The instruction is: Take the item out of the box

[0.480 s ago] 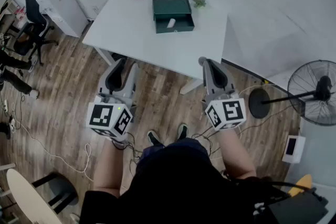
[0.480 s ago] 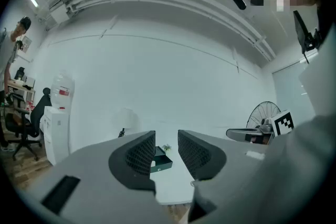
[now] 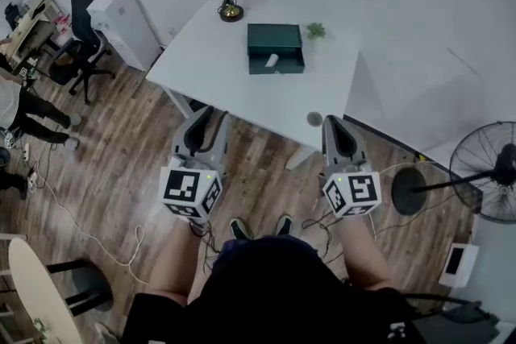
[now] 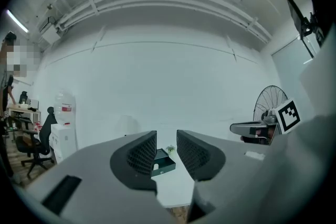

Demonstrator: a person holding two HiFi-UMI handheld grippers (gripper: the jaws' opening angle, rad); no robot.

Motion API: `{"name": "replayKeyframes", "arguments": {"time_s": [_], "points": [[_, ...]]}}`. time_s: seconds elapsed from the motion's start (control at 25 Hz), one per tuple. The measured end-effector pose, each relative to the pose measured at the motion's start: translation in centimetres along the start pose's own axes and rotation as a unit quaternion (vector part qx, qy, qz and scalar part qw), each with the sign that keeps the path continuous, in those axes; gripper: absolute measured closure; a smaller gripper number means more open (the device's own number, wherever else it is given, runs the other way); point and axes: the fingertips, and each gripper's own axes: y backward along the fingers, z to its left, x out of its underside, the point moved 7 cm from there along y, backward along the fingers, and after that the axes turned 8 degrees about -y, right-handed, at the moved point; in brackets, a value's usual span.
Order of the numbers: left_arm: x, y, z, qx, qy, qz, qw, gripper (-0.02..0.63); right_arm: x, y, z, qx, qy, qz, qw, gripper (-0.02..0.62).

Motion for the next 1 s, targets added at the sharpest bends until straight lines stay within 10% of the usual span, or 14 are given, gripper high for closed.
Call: {"name": "replayKeyframes", "arguments": {"time_s": [1.0], "points": [[0.9,-2.4,-3.5,-0.082,0.002,0.024,0.9964,0.362,0.2,-1.7,-8.2,-0.041,-0.044,0.005,0.998,0.431]]}}
